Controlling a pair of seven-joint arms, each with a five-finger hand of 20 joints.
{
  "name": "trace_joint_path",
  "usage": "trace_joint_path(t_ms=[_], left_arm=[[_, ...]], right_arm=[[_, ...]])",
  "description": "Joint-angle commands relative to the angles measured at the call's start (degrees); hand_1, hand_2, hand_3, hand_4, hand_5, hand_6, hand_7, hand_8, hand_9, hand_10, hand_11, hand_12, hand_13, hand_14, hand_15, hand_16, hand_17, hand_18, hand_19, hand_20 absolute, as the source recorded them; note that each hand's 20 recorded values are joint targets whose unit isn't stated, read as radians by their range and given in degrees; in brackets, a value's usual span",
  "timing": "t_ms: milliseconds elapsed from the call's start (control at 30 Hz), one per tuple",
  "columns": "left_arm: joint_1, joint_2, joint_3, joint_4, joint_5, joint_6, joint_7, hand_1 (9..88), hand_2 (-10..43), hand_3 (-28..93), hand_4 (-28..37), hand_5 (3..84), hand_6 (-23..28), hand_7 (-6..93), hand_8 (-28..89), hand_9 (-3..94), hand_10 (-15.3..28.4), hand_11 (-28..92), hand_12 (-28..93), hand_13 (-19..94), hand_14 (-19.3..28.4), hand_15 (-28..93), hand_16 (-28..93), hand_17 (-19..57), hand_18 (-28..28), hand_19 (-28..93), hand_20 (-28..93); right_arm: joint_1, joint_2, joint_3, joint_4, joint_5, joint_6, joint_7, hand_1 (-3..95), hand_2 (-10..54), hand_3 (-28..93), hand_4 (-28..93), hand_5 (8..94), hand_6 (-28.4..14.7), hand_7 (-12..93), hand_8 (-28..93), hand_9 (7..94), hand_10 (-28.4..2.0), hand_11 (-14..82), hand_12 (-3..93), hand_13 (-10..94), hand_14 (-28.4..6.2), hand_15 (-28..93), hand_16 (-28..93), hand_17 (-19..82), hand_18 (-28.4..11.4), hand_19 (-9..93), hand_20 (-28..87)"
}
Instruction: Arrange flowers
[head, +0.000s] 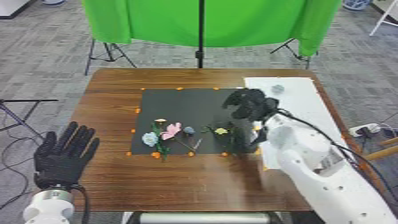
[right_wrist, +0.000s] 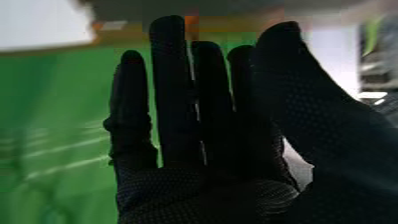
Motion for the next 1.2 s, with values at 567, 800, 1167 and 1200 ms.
trace_joint_path(t_ms=[567, 800, 1167, 1200], left_arm=[[-6.6, 0.81, 3.98, 2.97, 11.45, -0.67, -5.77, 27.7, 16.0, 76, -28.3, 45.3, 8.0, 14.0, -11, 41.6, 14.5, 20, 11, 35, 13.5, 29, -5, -4.1, 14.4, 37, 15], [-6.4, 1.76, 4.52, 3.54, 5.82, -5.26, -2.39, 27.8, 13.9, 77, -28.3, 45.1, 8.0, 13.3, -11, 41.1, 14.4, 20, 10, 34, 13.6, 28, -4, -4.0, 14.5, 36, 15], [-4.9, 0.80, 3.23, 3.16, 4.74, -5.56, -2.23, 27.3, 11.1, 77, -28.3, 44.1, 7.7, 11.9, -10, 40.8, 14.1, 18, 11, 34, 13.5, 26, -3, -4.0, 14.6, 35, 15], [-4.5, 0.82, 3.01, 3.02, 4.78, -5.63, -2.01, 27.2, 11.2, 77, -28.3, 44.1, 7.7, 12.0, -10, 40.8, 14.1, 18, 11, 34, 13.4, 26, -3, -4.0, 14.6, 35, 15]], right_arm=[[17.0, -8.5, 4.3, 36.0, -15.0, -8.1, 5.0, 50.6, -9.5, 72, -28, 37.9, 3.5, 14, -13, 35.8, -9.0, 4.9, 9.5, 37, -13.8, 9, 19, 24, -15.9, 44, 16], [14.3, -6.6, 3.3, 33.3, -12.9, -2.6, 3.0, 62.4, -9.5, 60, -28, 67.0, 4.6, 16, -6, 76.5, -7.7, 5.4, 27.1, 72, -3.8, 25, 41, 32, -15.6, 55, 30], [-8.1, -0.2, 8.7, 0.9, -3.5, 6.3, 7.1, 60.2, -9.5, 65, -28, 77.1, 2.8, 16, -1, 86.4, -9.4, 5.2, 34.9, 75, -4.7, 34, 41, 31, -16.3, 59, 32], [-10.2, -0.2, 9.2, -1.2, -3.3, 6.4, 7.2, 59.8, -9.5, 65, -28, 76.9, 2.7, 16, -1, 86.3, -9.4, 5.2, 34.7, 74, -4.8, 34, 41, 31, -16.5, 60, 32]])
